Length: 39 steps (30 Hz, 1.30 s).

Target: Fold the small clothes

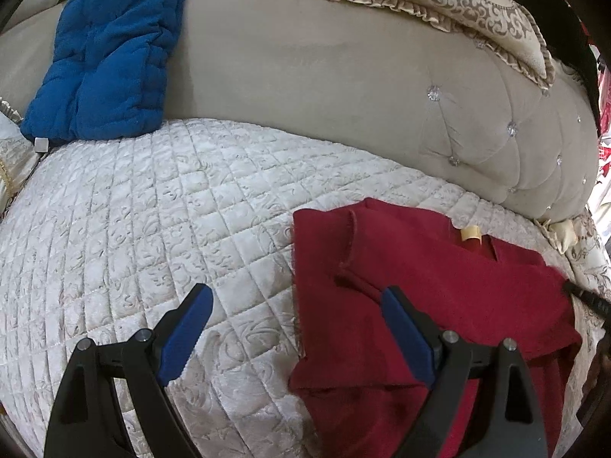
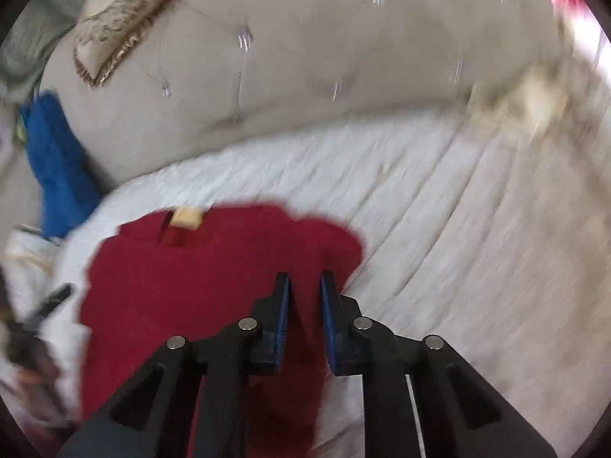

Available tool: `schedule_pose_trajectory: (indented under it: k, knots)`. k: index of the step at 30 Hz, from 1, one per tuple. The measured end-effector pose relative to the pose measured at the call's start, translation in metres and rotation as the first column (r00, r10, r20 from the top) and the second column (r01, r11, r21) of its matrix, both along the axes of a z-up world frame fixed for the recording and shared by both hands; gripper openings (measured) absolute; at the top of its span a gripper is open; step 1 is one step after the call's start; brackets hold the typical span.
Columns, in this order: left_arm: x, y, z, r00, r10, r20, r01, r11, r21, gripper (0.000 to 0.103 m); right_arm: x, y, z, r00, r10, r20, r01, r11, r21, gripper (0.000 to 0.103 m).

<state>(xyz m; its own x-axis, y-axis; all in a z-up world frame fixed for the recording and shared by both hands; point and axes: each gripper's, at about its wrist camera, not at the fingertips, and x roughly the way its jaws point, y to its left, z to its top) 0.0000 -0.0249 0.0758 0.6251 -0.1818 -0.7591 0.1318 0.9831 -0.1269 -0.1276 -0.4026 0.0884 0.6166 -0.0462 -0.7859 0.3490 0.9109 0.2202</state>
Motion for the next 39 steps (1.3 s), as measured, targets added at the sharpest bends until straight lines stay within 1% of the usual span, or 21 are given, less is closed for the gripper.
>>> schedule_pose_trajectory:
  k: [2, 3, 4, 5, 6, 9, 10, 12, 14, 17, 19, 20, 22, 23, 25, 27, 31, 34, 36, 37, 39]
  knots:
    - [0.001, -0.001, -0.001, 1.000, 0.000, -0.006, 0.000, 1.000, -0.003, 0.093, -0.006, -0.013, 0.001, 0.993, -0.117, -0.025, 0.114, 0.987, -0.113, 0.000]
    - [0.001, -0.002, -0.001, 1.000, -0.006, -0.010, 0.005, 1.000, -0.003, 0.093, -0.008, -0.021, -0.002, 0.990, -0.132, -0.049, 0.128, 0.989, -0.079, 0.000]
    - [0.000, -0.002, -0.001, 1.000, -0.008, -0.011, 0.008, 1.000, -0.001, 0.093, -0.013, -0.029, -0.003, 0.994, -0.104, -0.045, 0.106, 0.993, 0.043, 0.000]
    - [-0.001, -0.002, 0.000, 1.000, -0.008, -0.007, 0.008, 1.000, 0.001, 0.093, -0.020, -0.031, 0.000, 0.996, -0.082, -0.017, 0.084, 0.988, 0.127, 0.000]
    - [-0.002, -0.002, 0.001, 1.000, -0.005, -0.001, 0.005, 1.000, -0.001, 0.093, -0.030, -0.026, 0.009, 0.999, -0.048, 0.027, 0.043, 0.986, 0.162, 0.000]
    - [-0.001, 0.003, 0.002, 1.000, 0.013, -0.001, -0.013, 1.000, -0.018, 0.093, -0.039, 0.015, 0.026, 0.992, 0.106, 0.066, -0.114, 0.985, 0.131, 0.000]
    - [-0.001, 0.005, 0.002, 1.000, 0.018, -0.003, -0.018, 1.000, -0.021, 0.093, -0.040, 0.028, 0.024, 0.987, 0.153, 0.053, -0.158, 0.979, 0.128, 0.000]
    - [-0.002, 0.010, 0.003, 0.999, 0.033, -0.008, -0.033, 0.999, -0.021, 0.093, -0.047, 0.051, 0.011, 0.972, 0.230, -0.046, -0.226, 0.970, 0.086, 0.000]
    - [-0.002, 0.015, 0.004, 0.999, 0.046, -0.010, -0.047, 0.998, -0.029, 0.093, -0.055, 0.063, -0.019, 0.954, 0.225, -0.198, -0.223, 0.974, 0.032, 0.000]
    - [-0.002, 0.026, 0.009, 0.997, 0.078, -0.001, -0.078, 0.996, -0.050, 0.093, -0.070, 0.064, -0.020, 0.961, 0.212, -0.176, -0.209, 0.977, 0.039, 0.000]
    - [-0.001, 0.032, 0.012, 0.995, 0.105, 0.002, -0.104, 0.993, -0.059, 0.093, -0.071, 0.065, -0.006, 0.963, 0.202, -0.179, -0.195, 0.979, 0.055, 0.000]
    - [0.000, 0.035, 0.013, 0.993, 0.119, -0.003, -0.119, 0.991, -0.062, 0.093, -0.069, 0.069, 0.007, 0.967, 0.205, -0.150, -0.204, 0.979, 0.026, 0.000]
    - [0.003, 0.041, 0.012, 0.990, 0.142, -0.013, -0.143, 0.987, -0.071, 0.093, -0.054, 0.088, 0.026, 0.964, 0.250, -0.089, -0.254, 0.967, -0.032, 0.004]
    - [0.004, 0.043, 0.011, 0.988, 0.151, -0.021, -0.152, 0.986, -0.069, 0.093, -0.049, 0.098, 0.030, 0.957, 0.283, -0.057, -0.285, 0.958, -0.036, 0.013]
    - [0.005, 0.045, 0.009, 0.988, 0.155, -0.029, -0.156, 0.986, -0.061, 0.093, -0.023, 0.128, 0.038, 0.933, 0.358, 0.029, -0.357, 0.934, -0.024, 0.022]
    - [0.006, 0.047, 0.008, 0.987, 0.160, -0.028, -0.161, 0.986, -0.051, 0.093, 0.005, 0.163, 0.033, 0.902, 0.426, 0.071, -0.427, 0.904, 0.001, 0.022]
    - [0.010, 0.051, 0.006, 0.986, 0.160, -0.039, -0.162, 0.985, -0.059, 0.092, 0.064, 0.237, 0.005, 0.832, 0.551, 0.066, -0.551, 0.834, -0.018, 0.022]
    - [0.013, 0.053, 0.006, 0.986, 0.160, -0.042, -0.162, 0.986, -0.047, 0.092, 0.090, 0.270, -0.015, 0.788, 0.616, 0.013, -0.614, 0.787, -0.068, 0.022]
    - [0.013, 0.055, 0.008, 0.986, 0.158, -0.041, -0.161, 0.985, -0.058, 0.092, 0.096, 0.280, -0.028, 0.795, 0.604, -0.058, -0.606, 0.783, -0.139, 0.008]
    - [0.011, 0.056, 0.010, 0.987, 0.158, -0.036, -0.160, 0.985, -0.065, 0.092, 0.099, 0.269, -0.028, 0.813, 0.580, -0.055, -0.582, 0.803, -0.128, 0.000]
    - [0.009, 0.057, 0.014, 0.987, 0.162, -0.019, -0.163, 0.984, -0.071, 0.092, 0.094, 0.249, -0.018, 0.836, 0.549, 0.018, -0.549, 0.836, -0.015, 0.000]
